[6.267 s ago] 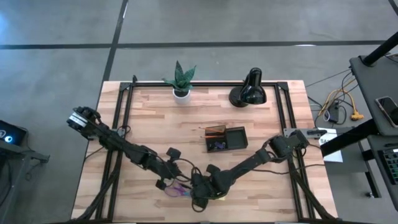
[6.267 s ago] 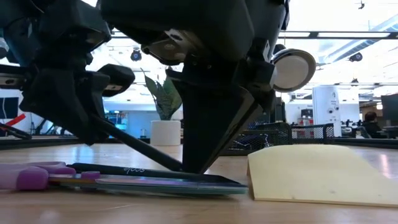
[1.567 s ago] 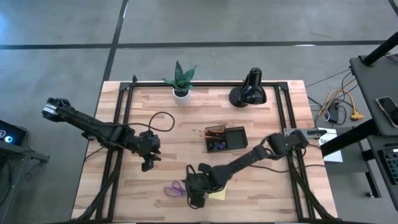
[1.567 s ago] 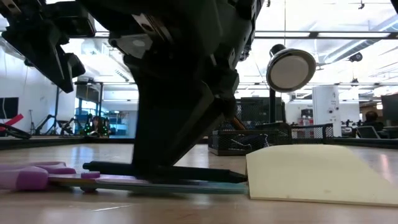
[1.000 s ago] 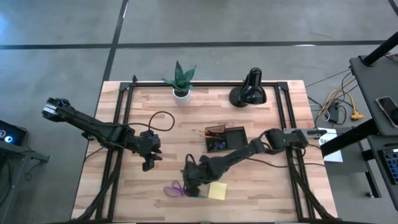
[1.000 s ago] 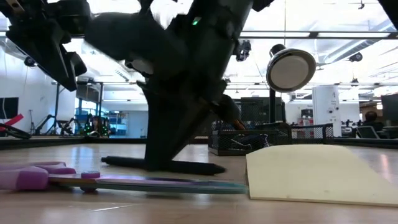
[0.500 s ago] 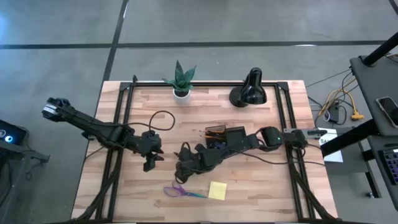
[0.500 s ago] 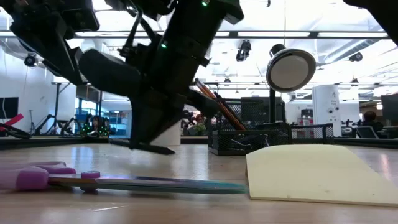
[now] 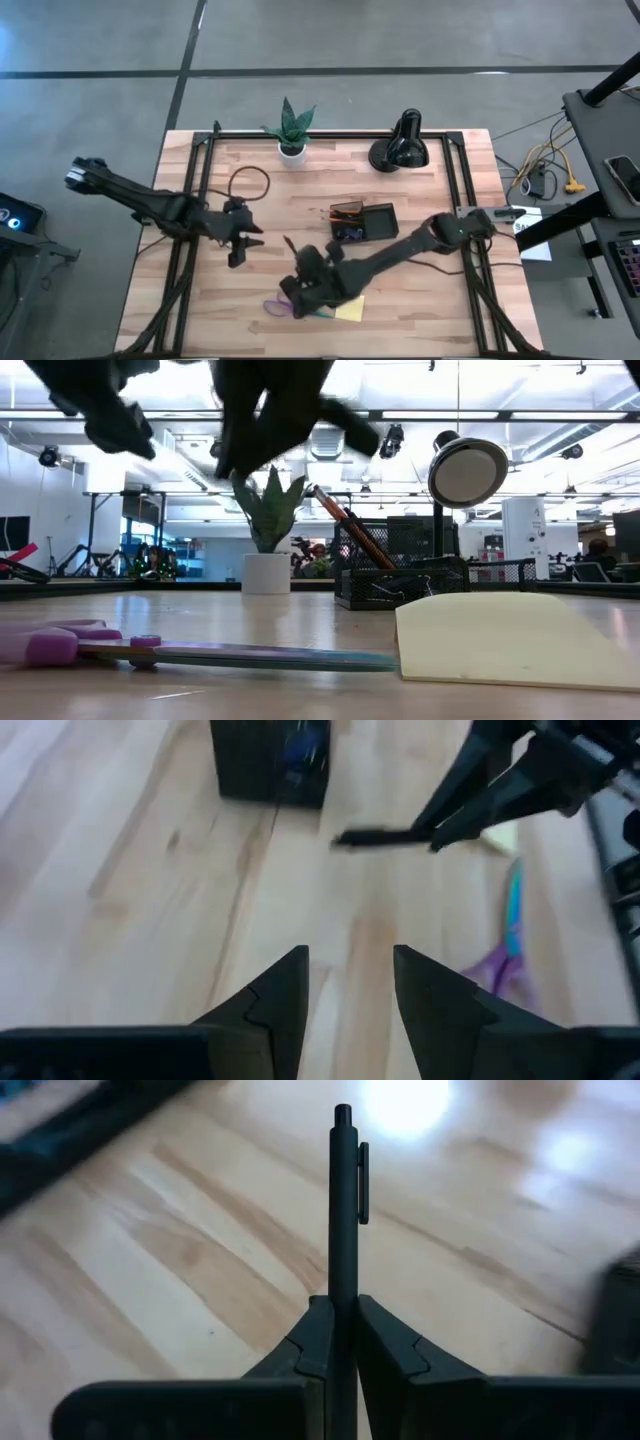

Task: Pick and place office supplies into organizer
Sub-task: Put the black ballpen into the black desk organizer

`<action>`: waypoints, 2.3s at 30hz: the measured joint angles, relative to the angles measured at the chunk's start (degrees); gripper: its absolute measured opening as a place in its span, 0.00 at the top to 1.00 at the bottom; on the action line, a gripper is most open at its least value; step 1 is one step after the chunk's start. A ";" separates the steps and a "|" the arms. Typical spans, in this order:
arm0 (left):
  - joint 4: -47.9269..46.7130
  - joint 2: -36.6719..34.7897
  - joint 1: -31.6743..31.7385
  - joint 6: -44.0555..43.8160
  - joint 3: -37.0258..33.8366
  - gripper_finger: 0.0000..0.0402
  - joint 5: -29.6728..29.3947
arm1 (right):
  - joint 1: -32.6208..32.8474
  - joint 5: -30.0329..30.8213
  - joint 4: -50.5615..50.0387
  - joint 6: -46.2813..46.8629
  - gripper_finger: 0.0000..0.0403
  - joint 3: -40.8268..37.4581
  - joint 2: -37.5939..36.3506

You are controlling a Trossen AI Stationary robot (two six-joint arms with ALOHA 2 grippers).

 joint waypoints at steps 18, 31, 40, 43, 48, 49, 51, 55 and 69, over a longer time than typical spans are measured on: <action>13.02 -1.53 0.04 8.35 2.09 0.68 -0.17 | -2.30 22.50 -40.26 28.73 0.95 9.82 -2.49; 12.59 -2.29 0.11 13.59 3.10 0.68 -1.08 | -13.66 9.08 -40.44 26.90 0.94 2.61 -2.71; 11.59 -8.07 4.62 11.98 3.38 0.68 -7.15 | -11.84 13.99 -40.39 25.98 0.93 -1.62 -2.71; 14.93 -8.29 9.85 9.97 4.31 0.68 1.49 | -10.51 15.42 -40.46 25.02 0.93 -3.08 -2.73; 26.53 -6.75 18.57 5.26 6.48 0.68 18.84 | -8.87 21.77 -40.42 23.88 0.93 -6.04 -2.73; 27.66 -6.11 19.68 4.90 6.87 0.68 19.85 | -8.76 22.41 -40.46 23.45 0.93 -6.85 -2.73; 28.35 -5.04 21.40 5.76 7.19 0.68 21.06 | -8.70 23.43 -40.43 23.49 0.93 -8.57 -2.73; 27.65 -2.96 23.59 9.07 6.39 0.68 21.40 | -8.45 24.39 -40.44 25.36 0.93 -11.48 -2.89; 35.34 16.36 40.14 10.30 6.75 0.68 35.43 | -7.29 34.16 -40.43 20.14 0.93 -17.44 -3.19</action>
